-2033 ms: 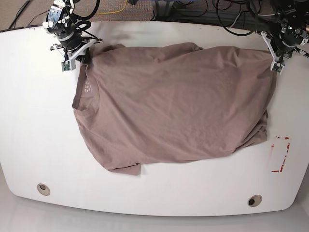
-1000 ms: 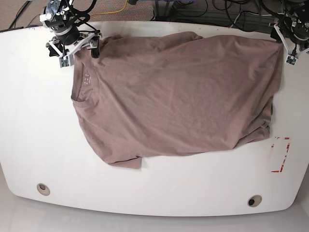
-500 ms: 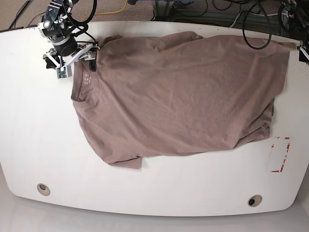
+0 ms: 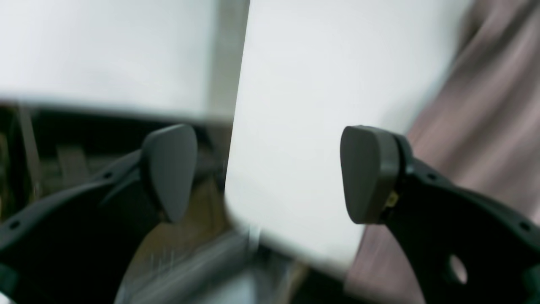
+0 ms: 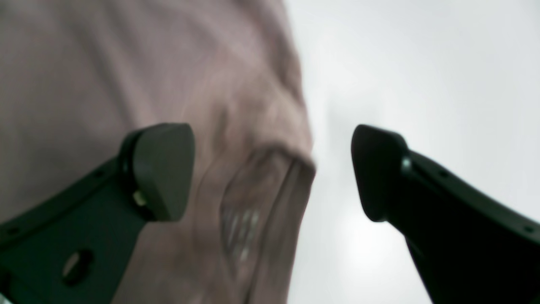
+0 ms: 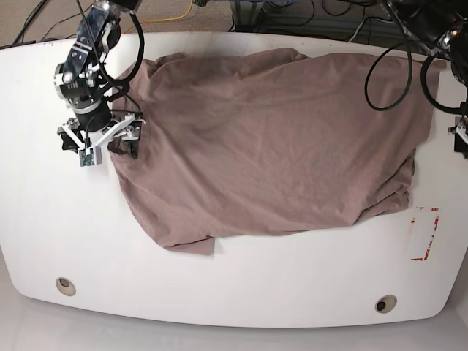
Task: Layout the t-shirt on the table in an organized manner, then fold the t-shirt properly
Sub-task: 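Move both grippers to the shirt's hem corners and grasp them, then lift the hem with both grippers and fold it toward the collar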
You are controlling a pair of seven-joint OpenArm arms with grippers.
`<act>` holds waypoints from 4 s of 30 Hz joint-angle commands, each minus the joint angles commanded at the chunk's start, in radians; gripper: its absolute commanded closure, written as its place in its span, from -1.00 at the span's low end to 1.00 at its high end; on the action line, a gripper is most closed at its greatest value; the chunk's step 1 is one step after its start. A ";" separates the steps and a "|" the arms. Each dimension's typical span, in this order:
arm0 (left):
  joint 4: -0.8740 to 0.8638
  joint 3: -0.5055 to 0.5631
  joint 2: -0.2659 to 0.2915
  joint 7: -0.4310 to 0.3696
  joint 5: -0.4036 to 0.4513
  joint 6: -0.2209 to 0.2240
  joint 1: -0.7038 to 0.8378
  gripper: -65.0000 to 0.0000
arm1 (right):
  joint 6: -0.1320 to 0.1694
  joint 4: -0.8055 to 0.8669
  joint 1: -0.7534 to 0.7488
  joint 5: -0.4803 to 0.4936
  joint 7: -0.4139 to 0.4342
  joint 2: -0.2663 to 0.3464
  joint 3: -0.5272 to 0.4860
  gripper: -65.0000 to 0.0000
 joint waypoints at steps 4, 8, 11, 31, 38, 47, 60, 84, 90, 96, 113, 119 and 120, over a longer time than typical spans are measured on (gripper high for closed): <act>-0.089 0.061 0.021 -0.002 0.000 0.048 -0.098 -0.56 | 0.002 -0.098 0.104 -0.020 0.003 0.020 -0.003 -0.73; -0.216 0.086 0.048 -0.075 0.000 0.085 -0.176 -0.56 | 0.002 -0.265 0.242 -0.015 0.005 0.057 -0.008 -0.73; -0.315 0.115 0.064 -0.189 0.000 0.116 -0.192 -0.56 | 0.002 -0.423 0.351 -0.017 0.012 0.074 -0.005 -0.73; -0.549 0.181 0.058 -0.416 0.000 0.191 -0.186 -0.56 | 0.020 -1.106 0.598 -0.026 0.304 0.133 -0.009 -0.73; -0.554 0.180 0.058 -0.416 0.000 0.189 -0.186 -0.56 | 0.054 -1.103 0.568 -0.026 0.302 0.091 -0.009 -0.46; -0.566 0.178 0.057 -0.417 0.000 0.193 -0.181 -0.56 | 0.055 -1.103 0.554 -0.026 0.302 0.072 -0.009 0.04; -0.891 0.180 -0.008 -0.577 0.000 0.260 -0.222 -0.56 | 0.055 -1.102 0.554 -0.026 0.278 0.072 -0.009 0.93; -1.270 0.183 0.000 -0.690 -0.006 0.262 -0.385 -0.54 | 0.057 -1.100 0.539 -0.020 0.272 0.071 -0.009 0.93; -1.272 0.186 0.005 -0.690 -0.006 0.262 -0.385 0.02 | 0.057 -1.059 0.520 -0.018 0.272 0.071 -0.009 0.93; -1.272 0.187 0.034 -0.692 -0.005 0.265 -0.385 0.85 | 0.057 -0.996 0.493 -0.026 0.270 0.041 -0.009 0.93; -1.244 0.184 0.034 -0.687 -0.006 0.265 -0.387 1.00 | 0.127 -0.747 0.456 -0.026 0.072 0.017 -0.009 1.00; -1.076 0.181 0.034 -0.598 -0.008 0.263 -0.347 1.00 | 0.127 -0.585 0.404 -0.021 -0.012 0.014 -0.011 1.00; -1.020 0.181 0.035 -0.577 -0.009 0.263 -0.328 1.00 | 0.127 -0.549 0.391 -0.018 -0.034 0.014 -0.011 1.00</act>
